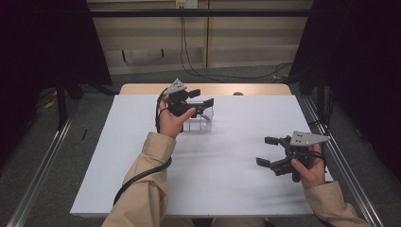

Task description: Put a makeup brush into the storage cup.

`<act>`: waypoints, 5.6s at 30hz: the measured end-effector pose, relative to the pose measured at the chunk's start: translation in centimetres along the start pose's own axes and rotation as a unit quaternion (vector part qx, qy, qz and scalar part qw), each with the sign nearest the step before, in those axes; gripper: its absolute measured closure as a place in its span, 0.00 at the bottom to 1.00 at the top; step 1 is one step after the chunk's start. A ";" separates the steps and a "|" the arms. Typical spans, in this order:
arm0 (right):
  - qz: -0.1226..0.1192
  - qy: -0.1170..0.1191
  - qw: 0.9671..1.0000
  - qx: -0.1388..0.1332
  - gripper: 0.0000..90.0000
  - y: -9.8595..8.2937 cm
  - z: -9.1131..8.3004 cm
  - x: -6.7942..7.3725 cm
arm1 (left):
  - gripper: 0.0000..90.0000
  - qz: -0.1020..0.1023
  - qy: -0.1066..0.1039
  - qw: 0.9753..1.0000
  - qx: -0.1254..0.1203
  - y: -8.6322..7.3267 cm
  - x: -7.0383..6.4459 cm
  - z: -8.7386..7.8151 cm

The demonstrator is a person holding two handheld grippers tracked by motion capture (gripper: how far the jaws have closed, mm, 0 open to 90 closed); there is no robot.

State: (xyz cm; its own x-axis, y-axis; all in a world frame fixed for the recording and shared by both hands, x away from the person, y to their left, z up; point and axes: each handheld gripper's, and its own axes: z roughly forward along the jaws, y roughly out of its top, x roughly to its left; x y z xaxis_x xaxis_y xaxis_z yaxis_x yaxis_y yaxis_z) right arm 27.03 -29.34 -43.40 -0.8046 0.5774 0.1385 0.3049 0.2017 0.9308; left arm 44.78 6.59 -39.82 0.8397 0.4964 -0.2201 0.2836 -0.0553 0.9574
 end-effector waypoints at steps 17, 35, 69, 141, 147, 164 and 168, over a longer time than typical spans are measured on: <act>0.000 -0.003 1.000 0.000 0.09 0.0 -0.1 0.0 | 0.10 -0.003 -0.013 1.000 0.004 0.0 -0.2 -1.7; 0.000 -0.004 1.000 0.000 0.09 0.0 -0.1 0.1 | 0.10 0.004 -0.020 1.000 0.014 -0.1 -0.3 -4.0; 0.003 -0.003 1.000 0.000 0.09 -0.2 -0.2 0.1 | 0.10 0.011 -0.029 0.999 0.015 -2.0 -0.7 -9.0; -0.002 -0.008 1.000 0.002 0.09 -0.2 -0.5 0.2 | 0.09 0.008 -0.001 1.000 0.029 -5.4 -0.8 -18.0; -0.001 -0.008 1.000 0.001 0.09 -0.2 -0.5 0.2 | 0.09 0.005 0.005 1.000 0.024 -5.5 -0.7 -18.8; -0.003 -0.006 1.000 0.004 0.09 -0.2 -0.4 0.3 | 0.09 0.001 0.019 1.000 0.025 -6.1 -0.7 -20.8; -0.003 -0.007 1.000 0.004 0.09 -0.2 -0.5 0.2 | 0.09 0.000 0.025 0.999 0.021 -6.1 -0.7 -21.2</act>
State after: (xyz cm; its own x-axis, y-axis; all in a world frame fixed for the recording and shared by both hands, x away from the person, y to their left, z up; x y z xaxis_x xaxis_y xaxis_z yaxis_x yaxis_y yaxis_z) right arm 26.55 -29.62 -43.44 -0.7991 0.5875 0.1278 0.3037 0.2110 0.9291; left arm 32.60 24.96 -41.57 0.8162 0.5383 -0.2097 0.3039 -0.0914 0.9483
